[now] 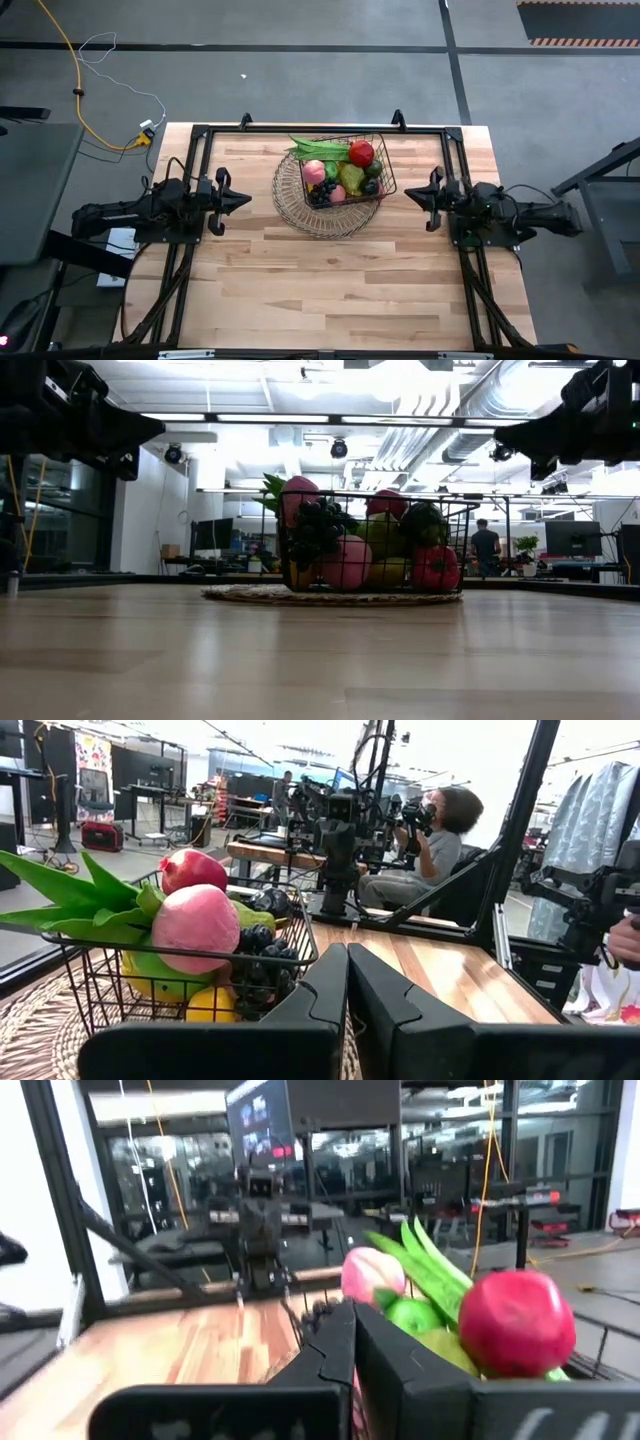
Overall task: Build produce basket
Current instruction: Return to Home Position
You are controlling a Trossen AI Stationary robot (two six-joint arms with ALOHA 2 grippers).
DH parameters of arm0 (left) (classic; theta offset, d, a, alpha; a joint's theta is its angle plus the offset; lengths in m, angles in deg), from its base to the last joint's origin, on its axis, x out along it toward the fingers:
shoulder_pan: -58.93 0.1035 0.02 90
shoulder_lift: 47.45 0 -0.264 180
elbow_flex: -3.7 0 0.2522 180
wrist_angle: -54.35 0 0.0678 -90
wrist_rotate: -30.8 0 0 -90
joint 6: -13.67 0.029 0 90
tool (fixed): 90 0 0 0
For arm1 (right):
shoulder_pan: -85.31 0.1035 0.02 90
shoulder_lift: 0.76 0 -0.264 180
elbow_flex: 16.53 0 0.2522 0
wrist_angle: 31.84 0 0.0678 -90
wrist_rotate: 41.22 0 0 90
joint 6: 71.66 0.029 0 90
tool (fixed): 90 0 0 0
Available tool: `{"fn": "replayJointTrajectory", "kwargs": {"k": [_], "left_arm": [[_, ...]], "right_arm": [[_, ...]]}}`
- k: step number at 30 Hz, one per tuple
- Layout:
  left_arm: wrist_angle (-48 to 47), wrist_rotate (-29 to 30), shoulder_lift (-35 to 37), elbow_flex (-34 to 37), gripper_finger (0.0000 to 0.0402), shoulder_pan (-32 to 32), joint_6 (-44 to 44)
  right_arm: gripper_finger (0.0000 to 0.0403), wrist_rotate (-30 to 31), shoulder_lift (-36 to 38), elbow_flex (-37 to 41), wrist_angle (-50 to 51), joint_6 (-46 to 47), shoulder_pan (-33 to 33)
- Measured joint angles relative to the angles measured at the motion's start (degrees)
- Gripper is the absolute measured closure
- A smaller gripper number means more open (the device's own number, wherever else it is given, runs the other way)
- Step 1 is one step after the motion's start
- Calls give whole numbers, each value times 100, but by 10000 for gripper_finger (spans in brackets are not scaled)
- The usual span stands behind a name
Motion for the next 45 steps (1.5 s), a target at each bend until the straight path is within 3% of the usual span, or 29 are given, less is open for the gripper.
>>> {"fn": "replayJointTrajectory", "kwargs": {"k": [7,45], "left_arm": [[0,-1,0,0,401,-2,0],[-2,-1,0,0,401,-2,0]], "right_arm": [[403,56,-17,0,525,92,0],[403,53,-88,0,537,-22,2]]}}
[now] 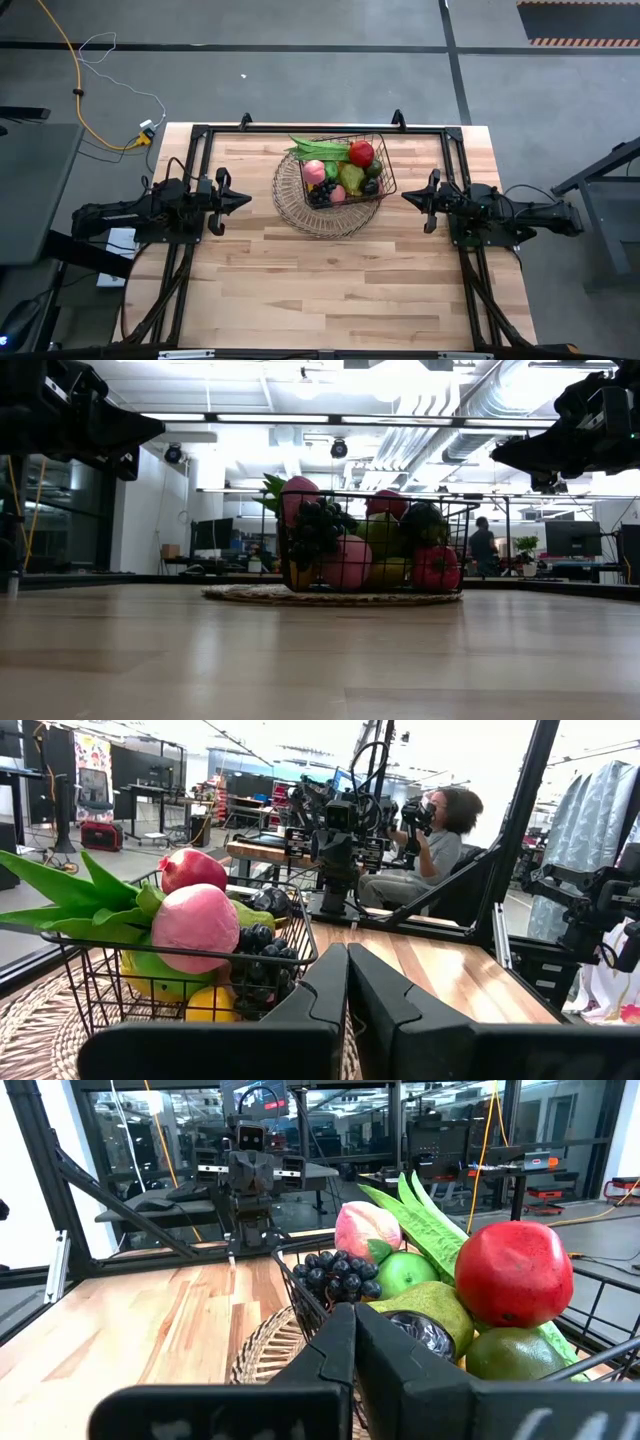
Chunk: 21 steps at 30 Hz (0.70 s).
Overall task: Build produce basket
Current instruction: Return to Home Position
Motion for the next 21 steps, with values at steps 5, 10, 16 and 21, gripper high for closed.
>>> {"fn": "replayJointTrajectory", "kwargs": {"k": [5,10,16,21], "left_arm": [[0,0,0,0,401,0,0],[0,0,0,0,401,0,0],[-4,89,13,0,401,-205,0],[-4,295,13,0,401,-864,0]], "right_arm": [[403,0,0,0,2,0,0],[403,0,0,0,2,0,0],[403,2,0,0,2,0,0],[403,2,-2,0,2,0,-2]]}}
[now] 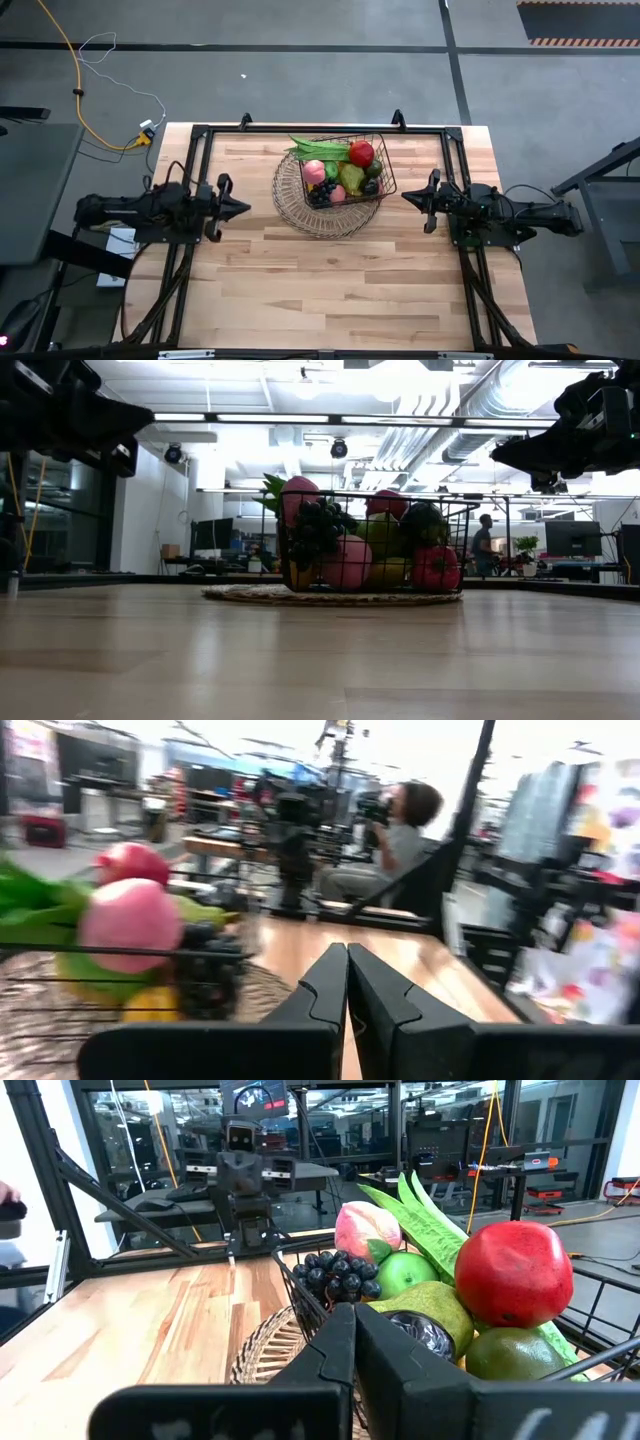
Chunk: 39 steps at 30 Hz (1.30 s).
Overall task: Build produce basket
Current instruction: Return to Home Position
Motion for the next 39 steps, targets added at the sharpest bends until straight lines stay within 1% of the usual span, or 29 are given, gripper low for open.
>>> {"fn": "replayJointTrajectory", "kwargs": {"k": [2,5,7,9,13,18,23,39], "left_arm": [[-3,28,0,0,401,-267,0],[-3,11,2,0,401,-448,3],[-52,12,2,0,401,-485,403],[-305,-51,4,-4,401,-498,756],[-352,-66,9,-4,401,-685,1078],[-355,-45,4,-7,401,-875,866],[-337,-35,4,-7,401,-1001,848],[-339,-35,-2,-7,401,-1007,846]], "right_arm": [[403,0,0,0,0,0,0],[403,0,0,0,2,0,0],[403,0,0,0,0,0,2],[403,0,0,0,2,0,2],[403,0,0,2,2,0,2],[403,0,0,2,2,0,2],[403,0,0,2,2,0,2],[403,0,0,2,2,0,2]]}}
